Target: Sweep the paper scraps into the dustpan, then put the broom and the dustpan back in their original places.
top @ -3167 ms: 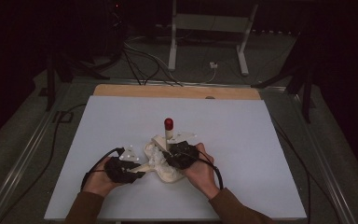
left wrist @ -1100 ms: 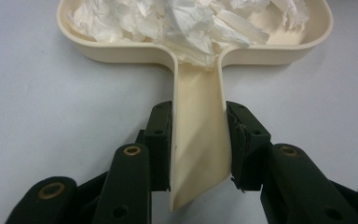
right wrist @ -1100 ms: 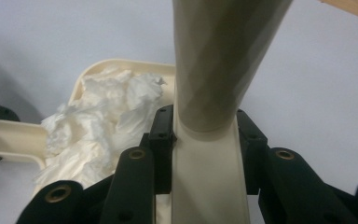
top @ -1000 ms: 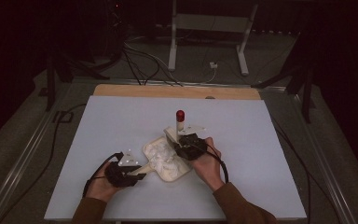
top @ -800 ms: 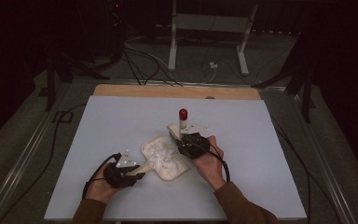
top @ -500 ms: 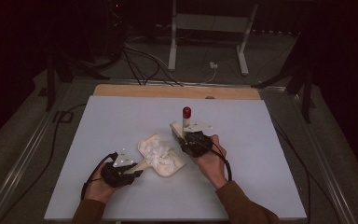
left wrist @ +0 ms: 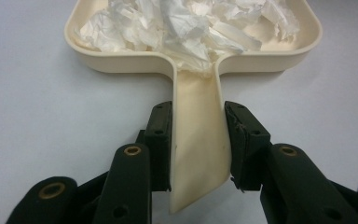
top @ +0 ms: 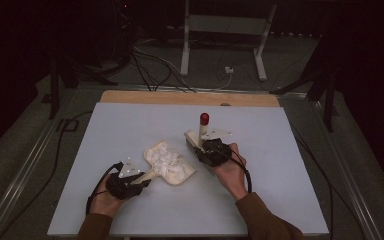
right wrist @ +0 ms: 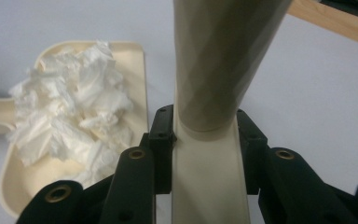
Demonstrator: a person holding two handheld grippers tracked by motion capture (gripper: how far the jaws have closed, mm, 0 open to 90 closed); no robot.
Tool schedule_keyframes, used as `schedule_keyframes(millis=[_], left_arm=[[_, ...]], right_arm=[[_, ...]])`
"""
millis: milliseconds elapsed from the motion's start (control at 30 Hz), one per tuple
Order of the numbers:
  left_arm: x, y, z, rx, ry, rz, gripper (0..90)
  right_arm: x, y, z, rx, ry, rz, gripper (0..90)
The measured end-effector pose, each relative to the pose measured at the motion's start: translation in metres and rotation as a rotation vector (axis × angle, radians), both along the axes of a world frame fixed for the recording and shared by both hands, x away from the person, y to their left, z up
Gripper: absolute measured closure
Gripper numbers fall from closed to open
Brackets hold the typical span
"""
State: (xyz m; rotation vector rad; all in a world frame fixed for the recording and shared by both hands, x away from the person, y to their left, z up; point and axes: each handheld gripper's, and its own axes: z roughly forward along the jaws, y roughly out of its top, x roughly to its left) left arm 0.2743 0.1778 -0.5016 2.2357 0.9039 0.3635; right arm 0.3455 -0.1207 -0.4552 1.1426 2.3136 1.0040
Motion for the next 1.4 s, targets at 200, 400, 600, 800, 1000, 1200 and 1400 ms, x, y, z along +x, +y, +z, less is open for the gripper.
schedule_keyframes(millis=[200,400,600,800,1000,1200,1400], left_arm=[[-0.001,0.003,0.001,-0.012,-0.007,0.019,66.0],[-0.001,0.006,0.003,-0.026,-0.017,0.038,66.0],[-0.002,0.011,0.006,-0.036,-0.034,0.066,66.0],[-0.003,0.015,0.009,-0.049,-0.049,0.093,65.9],[-0.003,0.019,0.012,-0.060,-0.063,0.120,66.0],[-0.004,0.025,0.015,-0.068,-0.071,0.141,65.9],[-0.004,0.028,0.016,-0.074,-0.074,0.156,66.0]], right_arm=[[0.000,-0.008,-0.001,-0.018,-0.001,0.044,66.9],[0.002,-0.022,-0.001,0.000,0.016,0.088,66.9],[0.004,-0.036,-0.004,-0.002,0.023,0.125,66.9],[0.006,-0.042,-0.009,-0.011,0.039,0.139,66.7],[0.006,-0.044,-0.010,-0.014,0.030,0.147,66.4],[0.005,-0.048,-0.005,0.016,0.007,0.139,59.6],[0.001,-0.048,0.010,0.063,-0.047,0.142,55.5]])
